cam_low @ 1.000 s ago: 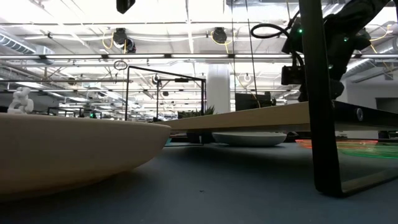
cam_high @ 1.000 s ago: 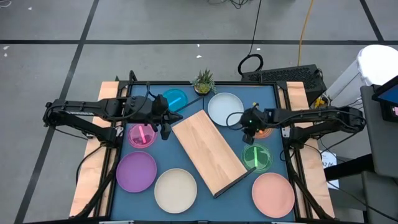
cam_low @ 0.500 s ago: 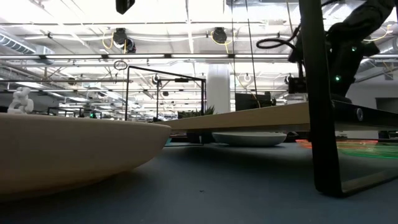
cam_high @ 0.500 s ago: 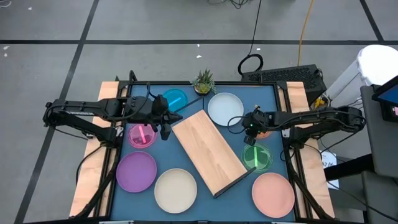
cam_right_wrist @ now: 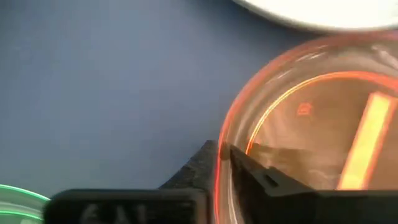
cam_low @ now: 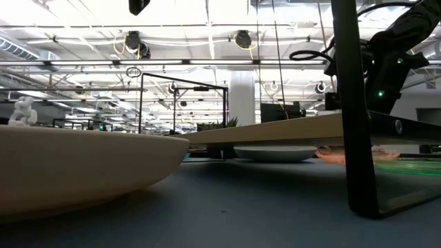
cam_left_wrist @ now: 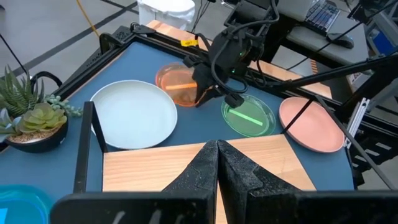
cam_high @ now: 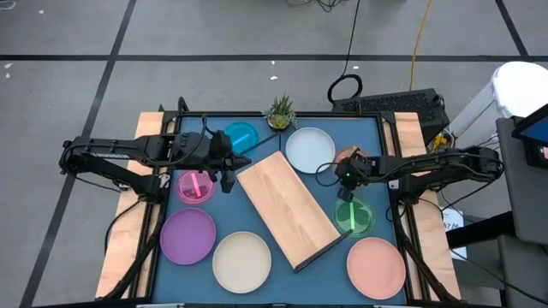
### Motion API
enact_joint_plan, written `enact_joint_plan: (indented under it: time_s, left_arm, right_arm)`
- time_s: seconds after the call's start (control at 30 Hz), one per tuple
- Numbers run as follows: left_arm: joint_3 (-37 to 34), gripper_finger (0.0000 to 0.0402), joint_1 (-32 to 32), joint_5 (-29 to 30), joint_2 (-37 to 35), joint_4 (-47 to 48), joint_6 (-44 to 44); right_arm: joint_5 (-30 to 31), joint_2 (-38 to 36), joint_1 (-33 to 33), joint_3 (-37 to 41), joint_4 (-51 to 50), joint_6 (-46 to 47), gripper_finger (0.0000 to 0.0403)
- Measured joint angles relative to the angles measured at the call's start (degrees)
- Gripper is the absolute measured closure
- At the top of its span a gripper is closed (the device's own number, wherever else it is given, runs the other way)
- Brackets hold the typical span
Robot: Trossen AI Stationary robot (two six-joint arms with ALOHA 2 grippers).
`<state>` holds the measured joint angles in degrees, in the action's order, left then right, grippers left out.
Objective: Place and stack plates onto a shelf
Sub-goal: Put the small orange plate on the shelf
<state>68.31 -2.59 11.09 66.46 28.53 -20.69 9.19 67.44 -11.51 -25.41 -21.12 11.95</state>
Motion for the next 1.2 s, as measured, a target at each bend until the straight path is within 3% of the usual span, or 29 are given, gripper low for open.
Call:
enact_joint_plan:
  time_s: [0.33, 0.63, 1.2]
  left_arm:
    - [0.00, 0.0390, -0.01, 0.00, 0.00, 0.00, -0.02]
    - [0.00, 0.0390, -0.01, 0.03, 0.00, 0.00, 1.07]
    - [0.00, 0.0390, -0.02, 0.03, 0.00, 0.37, 1.48]
  right_arm:
    - [-0.13, -0.67, 0.00, 0.07, 0.05, 7.81, 0.0401]
    - [-0.17, -6.61, 0.00, -0.40, -6.07, 15.32, 0.0403]
    - [3.49, -13.70, 0.00, -11.30, -22.65, 14.29, 0.0402]
